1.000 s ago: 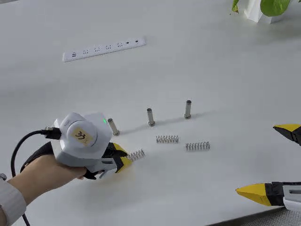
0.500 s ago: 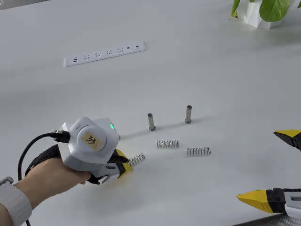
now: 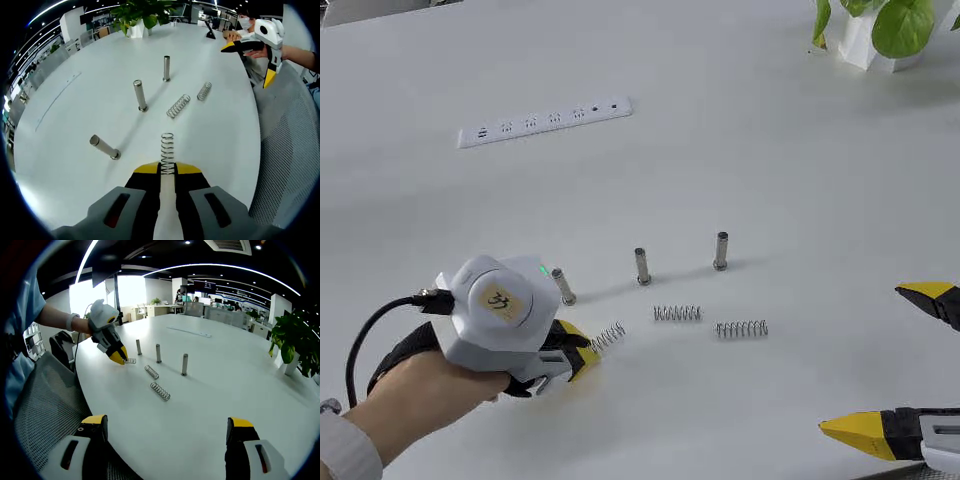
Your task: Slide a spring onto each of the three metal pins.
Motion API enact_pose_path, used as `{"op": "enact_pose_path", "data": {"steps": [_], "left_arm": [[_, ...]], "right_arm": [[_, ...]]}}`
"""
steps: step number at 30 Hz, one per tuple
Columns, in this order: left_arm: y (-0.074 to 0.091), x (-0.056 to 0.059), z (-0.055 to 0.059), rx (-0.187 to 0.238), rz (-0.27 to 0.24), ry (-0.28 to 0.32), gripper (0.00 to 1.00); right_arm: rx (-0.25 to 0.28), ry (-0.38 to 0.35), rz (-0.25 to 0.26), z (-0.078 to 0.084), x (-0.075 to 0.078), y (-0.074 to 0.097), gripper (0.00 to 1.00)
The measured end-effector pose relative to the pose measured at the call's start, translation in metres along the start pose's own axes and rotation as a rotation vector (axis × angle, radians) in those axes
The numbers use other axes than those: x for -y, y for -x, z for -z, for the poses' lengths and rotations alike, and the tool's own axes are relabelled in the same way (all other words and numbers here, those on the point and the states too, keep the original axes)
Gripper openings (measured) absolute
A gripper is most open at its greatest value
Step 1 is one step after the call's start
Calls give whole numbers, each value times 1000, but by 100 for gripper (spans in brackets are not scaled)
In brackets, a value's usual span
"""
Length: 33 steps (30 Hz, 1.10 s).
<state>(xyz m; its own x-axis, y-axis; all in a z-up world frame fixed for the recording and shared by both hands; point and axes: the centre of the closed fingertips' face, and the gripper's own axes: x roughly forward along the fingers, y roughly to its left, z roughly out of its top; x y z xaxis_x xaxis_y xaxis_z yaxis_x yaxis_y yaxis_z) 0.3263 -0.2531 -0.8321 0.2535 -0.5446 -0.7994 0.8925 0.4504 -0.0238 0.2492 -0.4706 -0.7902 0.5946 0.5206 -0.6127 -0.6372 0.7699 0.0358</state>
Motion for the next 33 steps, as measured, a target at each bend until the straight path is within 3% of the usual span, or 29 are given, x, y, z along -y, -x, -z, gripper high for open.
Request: {"op": "enact_pose_path", "data": {"steps": [10,13,20,24,33], "left_arm": [[19,16,-27,124,1,-20,7],[23,20,-31,138,-19,-42,7],[36,38,-46,217,-15,-43,7],[41,49,-53,263,-7,-54,6],[46,67,-62,323,25,-107,6]], "right_arm": [[-2,25,-27,-7,-4,-4,98],[-1,46,-29,-11,-3,-6,98],[8,90,-61,-26,-7,-8,97],[8,134,-114,-39,-14,-11,94],[-16,241,-262,-62,-38,-20,81]]}}
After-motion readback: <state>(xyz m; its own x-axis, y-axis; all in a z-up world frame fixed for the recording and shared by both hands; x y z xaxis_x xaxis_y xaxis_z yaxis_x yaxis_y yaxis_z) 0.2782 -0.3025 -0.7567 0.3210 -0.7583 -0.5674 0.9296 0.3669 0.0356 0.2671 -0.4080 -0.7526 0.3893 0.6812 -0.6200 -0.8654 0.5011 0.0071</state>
